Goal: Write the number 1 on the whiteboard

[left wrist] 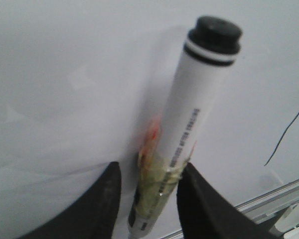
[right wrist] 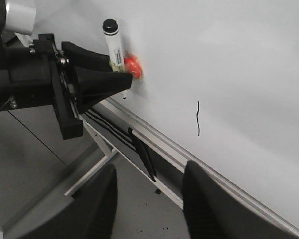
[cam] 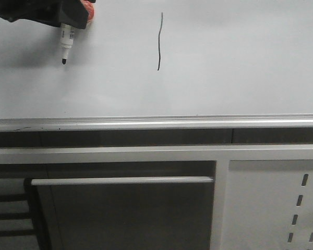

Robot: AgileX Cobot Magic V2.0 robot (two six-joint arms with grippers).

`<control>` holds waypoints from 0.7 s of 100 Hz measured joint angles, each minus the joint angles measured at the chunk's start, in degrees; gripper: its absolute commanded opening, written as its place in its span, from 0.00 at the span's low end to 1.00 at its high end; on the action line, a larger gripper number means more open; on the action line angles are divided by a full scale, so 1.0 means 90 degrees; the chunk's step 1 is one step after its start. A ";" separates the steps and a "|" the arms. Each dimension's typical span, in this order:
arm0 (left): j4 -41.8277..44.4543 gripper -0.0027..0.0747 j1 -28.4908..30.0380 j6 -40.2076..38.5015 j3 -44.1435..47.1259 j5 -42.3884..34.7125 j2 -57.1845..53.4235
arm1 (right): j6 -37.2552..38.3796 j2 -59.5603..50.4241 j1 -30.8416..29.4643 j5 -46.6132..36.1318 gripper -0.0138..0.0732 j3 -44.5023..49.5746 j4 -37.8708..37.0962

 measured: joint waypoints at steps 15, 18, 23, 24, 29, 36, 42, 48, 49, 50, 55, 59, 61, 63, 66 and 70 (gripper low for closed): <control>-0.0157 0.71 0.0000 0.0000 0.0000 0.0087 -0.0049 | 0.0000 0.0000 -0.0005 0.0000 0.48 0.0000 -0.0055; -0.0192 0.72 0.0000 0.0000 0.0000 0.0102 -0.0086 | 0.0000 0.0000 -0.0005 0.0000 0.48 0.0000 -0.0084; -0.0290 0.72 0.0000 0.0030 0.0026 0.0102 -0.0201 | 0.0000 0.0000 -0.0016 0.0027 0.48 0.0000 -0.0173; -0.0318 0.72 0.0000 0.0042 0.0038 0.0102 -0.0241 | 0.0000 0.0000 -0.0030 0.0043 0.48 0.0000 -0.0186; -0.0444 0.71 0.0000 0.0137 0.0105 0.0052 -0.0428 | 0.0000 -0.0032 -0.0095 0.0139 0.47 0.0000 -0.0266; -0.0679 0.70 0.0013 0.0288 0.0286 -0.0010 -0.0795 | 0.0096 -0.0127 -0.0291 0.0250 0.46 0.0000 -0.0350; -0.0801 0.67 0.0013 0.0410 0.0466 -0.0053 -0.1159 | 0.0247 -0.0238 -0.0525 0.0349 0.43 0.0000 -0.0489; -0.0853 0.62 0.0013 0.0539 0.0665 -0.0081 -0.1614 | 0.0432 -0.0386 -0.0847 0.0393 0.39 0.0000 -0.0577; -0.0851 0.61 0.0013 0.0582 0.0686 -0.0096 -0.1664 | 0.0448 -0.0403 -0.0884 0.0393 0.38 0.0000 -0.0590; -0.0856 0.59 0.0013 0.0599 0.0728 -0.0097 -0.1767 | 0.0463 -0.0439 -0.0957 0.0393 0.36 0.0000 -0.0604; -0.0867 0.50 0.0013 0.0721 0.0860 -0.0176 -0.2123 | 0.0550 -0.0574 -0.1209 0.0393 0.30 0.0000 -0.0633; -0.0871 0.41 0.0013 0.0809 0.0961 -0.0220 -0.2409 | 0.0574 -0.0684 -0.1398 0.0359 0.25 0.0052 -0.0644; -0.0884 0.35 0.0013 0.0854 0.0992 -0.0257 -0.2548 | 0.0586 -0.0760 -0.1453 0.0319 0.20 0.0081 -0.0644; -0.0882 0.28 0.0013 0.0895 0.1041 -0.0305 -0.2638 | 0.0585 -0.0846 -0.1524 0.0274 0.18 0.0132 -0.0644; -0.0882 0.19 0.0013 0.0938 0.1123 -0.0364 -0.2859 | 0.0585 -0.0972 -0.1613 0.0189 0.12 0.0253 -0.0644; -0.0896 0.05 0.0013 0.0967 0.1208 -0.0438 -0.3078 | 0.0598 -0.1188 -0.1663 0.0023 0.07 0.0414 -0.0644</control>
